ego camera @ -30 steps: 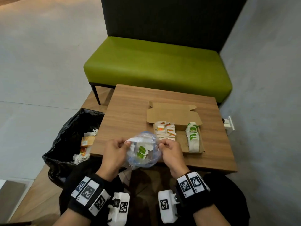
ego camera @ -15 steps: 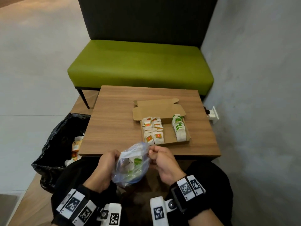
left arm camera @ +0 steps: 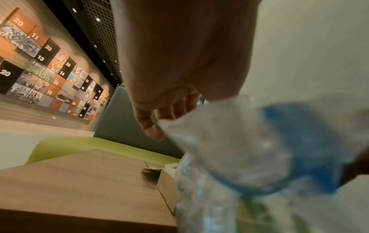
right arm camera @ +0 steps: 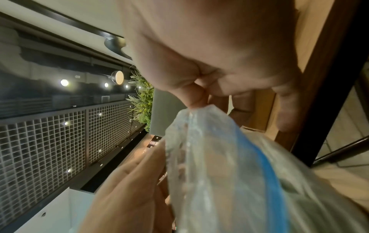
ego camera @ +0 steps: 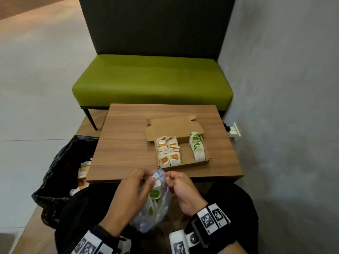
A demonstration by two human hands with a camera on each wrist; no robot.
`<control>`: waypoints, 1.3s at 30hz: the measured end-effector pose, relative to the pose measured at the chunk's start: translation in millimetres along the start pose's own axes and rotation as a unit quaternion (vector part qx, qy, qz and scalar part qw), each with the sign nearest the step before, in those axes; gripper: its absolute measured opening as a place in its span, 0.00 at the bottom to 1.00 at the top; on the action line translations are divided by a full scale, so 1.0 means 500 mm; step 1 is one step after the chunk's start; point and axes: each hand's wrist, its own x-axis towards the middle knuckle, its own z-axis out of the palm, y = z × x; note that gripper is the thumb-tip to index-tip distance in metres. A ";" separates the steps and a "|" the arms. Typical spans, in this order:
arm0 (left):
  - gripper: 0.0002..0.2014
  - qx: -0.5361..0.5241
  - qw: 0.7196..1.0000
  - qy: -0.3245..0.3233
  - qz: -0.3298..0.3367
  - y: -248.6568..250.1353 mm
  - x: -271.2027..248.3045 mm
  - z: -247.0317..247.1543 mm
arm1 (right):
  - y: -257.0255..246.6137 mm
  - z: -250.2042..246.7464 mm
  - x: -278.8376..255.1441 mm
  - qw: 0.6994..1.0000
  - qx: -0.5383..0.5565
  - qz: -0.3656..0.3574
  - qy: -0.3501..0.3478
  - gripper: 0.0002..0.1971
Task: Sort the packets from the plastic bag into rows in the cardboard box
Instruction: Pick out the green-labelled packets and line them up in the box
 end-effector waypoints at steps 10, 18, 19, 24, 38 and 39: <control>0.15 -0.133 0.984 -0.023 -0.114 0.005 -0.014 0.013 | 0.012 -0.008 -0.010 0.996 0.025 -0.024 -0.080 0.13; 0.18 -0.231 0.941 0.093 -0.228 0.009 -0.034 0.041 | 0.029 -0.009 -0.021 0.995 -0.014 -0.093 0.033 0.12; 0.18 -0.220 0.943 0.109 -0.223 0.013 -0.035 0.037 | 0.030 -0.011 -0.026 0.992 -0.022 -0.116 0.044 0.14; 0.19 -0.232 0.940 0.131 -0.214 0.014 -0.035 0.032 | 0.038 -0.021 -0.045 0.976 -0.061 -0.190 0.083 0.06; 0.14 -0.229 0.929 0.017 -0.291 -0.032 -0.030 0.029 | 0.034 -0.032 -0.030 0.993 -0.081 -0.080 0.015 0.15; 0.12 -0.187 0.947 0.039 -0.258 -0.026 -0.031 0.022 | 0.037 -0.031 -0.029 0.989 -0.114 -0.091 0.019 0.16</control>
